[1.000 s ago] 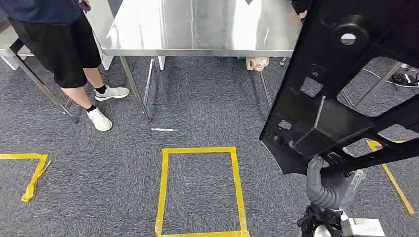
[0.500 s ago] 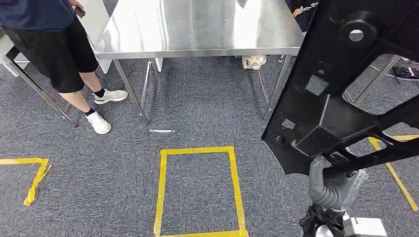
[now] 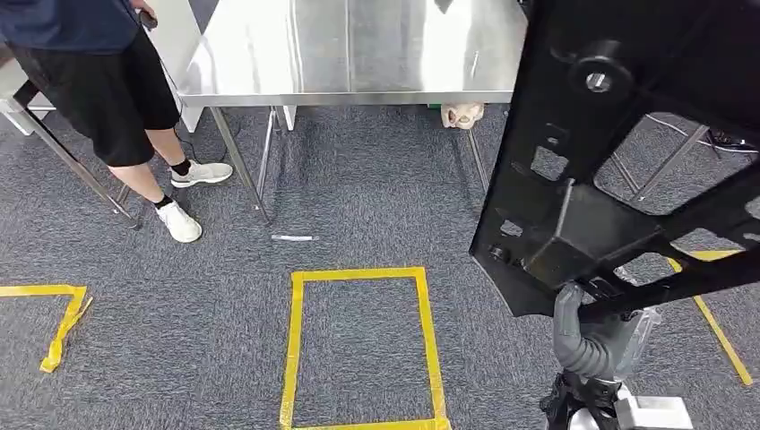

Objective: Take the parts from the cabinet and place them on the table.

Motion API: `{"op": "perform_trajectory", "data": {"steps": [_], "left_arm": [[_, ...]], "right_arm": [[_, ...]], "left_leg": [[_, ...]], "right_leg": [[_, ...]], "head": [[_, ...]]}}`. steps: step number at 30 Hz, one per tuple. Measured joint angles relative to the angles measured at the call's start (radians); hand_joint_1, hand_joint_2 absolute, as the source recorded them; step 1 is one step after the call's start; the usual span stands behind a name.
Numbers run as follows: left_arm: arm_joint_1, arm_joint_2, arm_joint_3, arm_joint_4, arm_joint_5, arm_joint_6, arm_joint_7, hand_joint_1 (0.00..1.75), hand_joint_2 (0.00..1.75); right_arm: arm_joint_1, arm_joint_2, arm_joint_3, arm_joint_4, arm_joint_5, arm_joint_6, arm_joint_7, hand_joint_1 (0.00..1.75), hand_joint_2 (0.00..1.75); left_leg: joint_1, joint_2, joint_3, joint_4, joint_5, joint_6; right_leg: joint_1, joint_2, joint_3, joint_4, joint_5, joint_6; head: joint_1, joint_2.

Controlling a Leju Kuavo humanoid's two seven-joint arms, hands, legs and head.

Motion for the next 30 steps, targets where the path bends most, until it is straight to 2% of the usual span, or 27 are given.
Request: {"op": "perform_trajectory", "data": {"steps": [1,2,3,4,6,8,9,10,11,12,13,14,15,17,18,19,20,21,22,23,24,25,26,27,28,29,30], "left_arm": [[0.000,0.000,0.000,0.000,0.000,0.002,0.000,0.00,1.75],[0.000,0.005,0.000,-0.002,0.000,0.004,0.000,0.00,1.75],[-0.001,0.004,0.000,-0.001,0.000,0.003,0.002,0.00,1.75],[-0.002,0.003,0.000,0.000,0.000,0.005,0.002,0.00,1.75],[-0.001,0.002,0.000,0.000,0.000,0.005,0.004,0.00,1.75],[-0.002,0.001,0.000,0.000,0.001,0.005,0.005,0.00,1.75],[-0.003,0.002,0.000,0.000,0.001,0.005,0.005,0.00,1.75],[-0.004,0.002,0.000,0.000,0.001,0.005,0.005,0.00,1.75],[-0.004,0.001,0.000,0.000,0.001,0.005,0.005,0.00,1.75],[-0.003,0.000,0.000,0.000,0.001,0.005,0.005,0.00,1.75],[-0.001,0.000,0.000,0.000,0.002,0.005,0.006,0.00,1.75],[0.001,0.000,0.000,0.000,0.005,0.005,0.006,0.00,1.75],[0.003,0.001,0.000,0.000,0.005,0.004,0.006,0.00,1.75],[0.003,0.002,0.000,0.000,0.006,0.003,0.007,0.00,1.75],[0.003,0.003,0.000,0.000,0.006,0.003,0.007,0.00,1.75],[0.002,0.006,0.000,0.000,0.006,0.003,0.007,0.00,1.75],[0.000,0.004,0.000,0.000,0.006,0.003,0.006,0.00,1.75],[0.000,0.003,0.000,0.000,0.007,0.002,0.006,0.00,1.75],[0.001,0.003,0.000,0.000,0.007,0.002,0.006,0.00,1.75],[0.001,0.003,0.000,0.000,0.007,0.002,0.006,0.00,1.75],[0.003,0.003,0.000,0.000,0.007,0.002,0.005,0.00,1.75],[0.002,0.004,0.000,0.000,0.008,0.002,0.005,0.00,1.75],[0.001,0.004,0.000,0.000,0.008,0.002,0.005,0.00,1.75],[0.001,0.003,0.000,0.000,0.008,0.001,0.004,0.00,1.75],[0.001,0.002,0.000,0.000,0.008,0.001,0.003,0.00,1.75],[0.002,0.002,0.000,0.000,0.008,0.002,0.003,0.00,1.75],[0.004,0.001,0.000,0.000,0.009,0.002,0.003,0.00,1.75]], "right_arm": [[0.000,0.000,0.000,0.000,-0.001,0.001,0.000,1.75,1.75],[-0.002,0.000,0.000,0.002,-0.001,0.001,0.000,1.75,1.75],[-0.003,0.000,0.000,0.002,-0.001,0.001,0.000,1.75,1.75],[0.001,0.000,0.001,0.002,-0.002,0.003,0.002,1.75,1.75],[0.000,-0.002,0.001,0.002,-0.001,0.004,0.004,1.75,1.75],[-0.001,-0.002,0.001,0.002,-0.002,0.004,0.005,1.75,1.75],[-0.002,-0.002,0.001,0.002,-0.002,0.005,0.005,1.75,1.75],[-0.006,-0.002,0.002,0.002,-0.001,0.006,0.005,1.75,1.75],[-0.006,-0.001,0.003,0.002,0.001,0.006,0.005,1.75,1.75],[-0.005,-0.001,0.004,0.002,0.002,0.006,0.005,1.75,1.75],[-0.005,-0.001,0.004,0.002,0.003,0.006,0.006,1.75,1.75],[-0.005,-0.001,0.005,0.002,0.003,0.006,0.006,1.75,1.75],[-0.005,-0.001,0.005,0.002,0.003,0.006,0.006,1.75,1.75],[-0.005,-0.001,0.005,0.002,0.003,0.004,0.008,1.75,1.75],[-0.006,-0.001,0.006,0.002,0.003,0.004,0.008,1.75,1.75],[-0.006,0.000,0.007,0.002,0.003,0.004,0.008,1.75,1.75],[-0.006,-0.001,0.008,0.002,0.003,0.004,0.008,1.75,1.75],[-0.006,-0.001,0.010,0.002,0.004,0.004,0.010,1.75,1.75],[-0.005,-0.001,0.010,0.002,0.004,0.004,0.011,1.75,1.75],[-0.007,-0.001,0.011,0.002,0.005,0.004,0.013,1.75,1.75],[-0.006,-0.004,0.011,0.002,0.005,0.003,0.014,1.75,1.75],[-0.011,-0.004,0.012,0.002,0.005,0.003,0.013,1.75,1.75],[-0.014,-0.005,0.012,0.002,0.005,0.003,0.013,1.75,1.75],[-0.011,-0.006,0.013,0.002,0.005,0.003,0.014,1.75,1.75],[-0.009,-0.006,0.013,0.002,0.005,0.003,0.014,1.75,1.75],[-0.006,-0.007,0.013,0.002,0.006,0.003,0.015,1.75,1.75],[-0.006,-0.007,0.013,0.002,0.006,0.003,0.016,1.75,1.75]], "left_leg": [[0.000,-0.001,0.003,0.006,-0.007,-0.011],[-0.005,-0.001,0.002,0.009,-0.014,-0.020],[-0.007,-0.001,-0.001,0.013,-0.020,-0.026],[-0.012,-0.001,0.001,0.011,-0.020,-0.030],[-0.005,-0.001,0.008,0.002,-0.021,-0.033],[0.003,-0.002,0.006,0.005,-0.033,-0.044],[0.005,-0.003,-0.003,0.042,-0.048,-0.040],[0.001,-0.004,-0.050,0.128,-0.082,-0.035],[-0.003,-0.008,-0.104,0.218,-0.112,-0.033],[-0.004,-0.009,-0.162,0.305,-0.132,-0.030],[-0.005,-0.009,-0.199,0.351,-0.134,-0.026],[-0.007,-0.009,-0.221,0.358,-0.113,-0.020],[-0.010,-0.009,-0.220,0.319,-0.069,-0.012],[-0.018,-0.014,-0.171,0.176,0.031,0.006],[-0.022,-0.019,-0.145,0.106,0.068,0.017],[-0.029,-0.022,-0.129,0.082,0.045,0.022],[-0.031,-0.018,-0.118,0.073,0.037,0.015],[-0.035,-0.019,-0.117,0.063,0.036,0.018],[-0.038,-0.018,-0.115,0.059,0.036,0.025],[-0.032,-0.020,-0.095,0.051,0.038,0.033],[-0.032,-0.019,-0.083,0.044,0.036,0.037],[-0.032,-0.019,-0.079,0.043,0.032,0.043],[-0.031,-0.019,-0.077,0.043,0.029,0.046],[-0.031,-0.019,-0.074,0.043,0.024,0.046],[-0.032,-0.019,-0.072,0.043,0.019,0.046],[-0.031,-0.019,-0.065,0.043,0.012,0.046],[-0.030,-0.020,-0.054,0.043,0.004,0.043]], "right_leg": [[-0.008,-0.008,0.040,-0.081,0.028,0.012],[-0.009,-0.013,0.051,-0.104,0.014,0.012],[0.002,-0.002,0.062,-0.106,0.008,0.000],[0.003,0.004,0.057,-0.104,0.006,-0.027],[0.004,0.005,0.055,-0.098,-0.003,-0.045],[0.003,0.011,0.067,-0.100,-0.008,-0.061],[0.002,0.011,0.075,-0.101,-0.012,-0.072],[0.005,0.011,0.082,-0.101,-0.019,-0.082],[0.011,0.011,0.086,-0.101,-0.023,-0.088],[0.016,0.011,0.091,-0.101,-0.028,-0.095],[0.021,0.012,0.095,-0.101,-0.032,-0.101],[0.026,0.015,0.102,-0.101,-0.036,-0.106],[0.029,0.019,0.111,-0.101,-0.044,-0.104],[0.031,0.024,0.132,-0.102,-0.057,-0.101],[0.031,0.025,0.139,-0.102,-0.065,-0.099],[0.043,0.025,0.134,-0.101,-0.075,-0.091],[0.039,0.030,0.133,-0.106,-0.079,-0.085],[0.038,0.029,0.148,-0.107,-0.074,-0.076],[0.040,0.028,0.155,-0.106,-0.069,-0.066],[0.042,0.027,0.153,-0.102,-0.077,-0.063],[0.036,0.018,0.143,-0.075,-0.087,-0.060],[0.037,0.016,0.109,-0.019,-0.098,-0.059],[0.036,0.016,0.060,0.054,-0.116,-0.063],[0.036,0.016,0.009,0.125,-0.139,-0.065],[0.036,0.016,-0.028,0.171,-0.157,-0.066],[0.035,0.016,-0.057,0.190,-0.160,-0.060],[0.032,0.014,-0.055,0.145,-0.128,-0.047]], "head": [[0.002,0.000],[0.010,0.000],[0.013,0.000],[0.003,0.000],[0.000,0.000],[-0.002,0.000],[-0.004,0.000],[-0.008,0.000],[-0.011,0.000],[-0.010,0.000],[-0.010,0.000],[-0.010,0.000],[-0.010,0.000],[-0.010,0.000],[-0.010,0.000],[-0.009,0.000],[-0.011,0.000],[-0.010,0.000],[-0.011,0.000],[-0.013,0.000],[-0.006,0.000],[-0.005,0.000],[-0.003,0.000],[-0.004,0.000],[-0.003,0.000],[-0.003,0.000],[-0.003,0.000]]}}
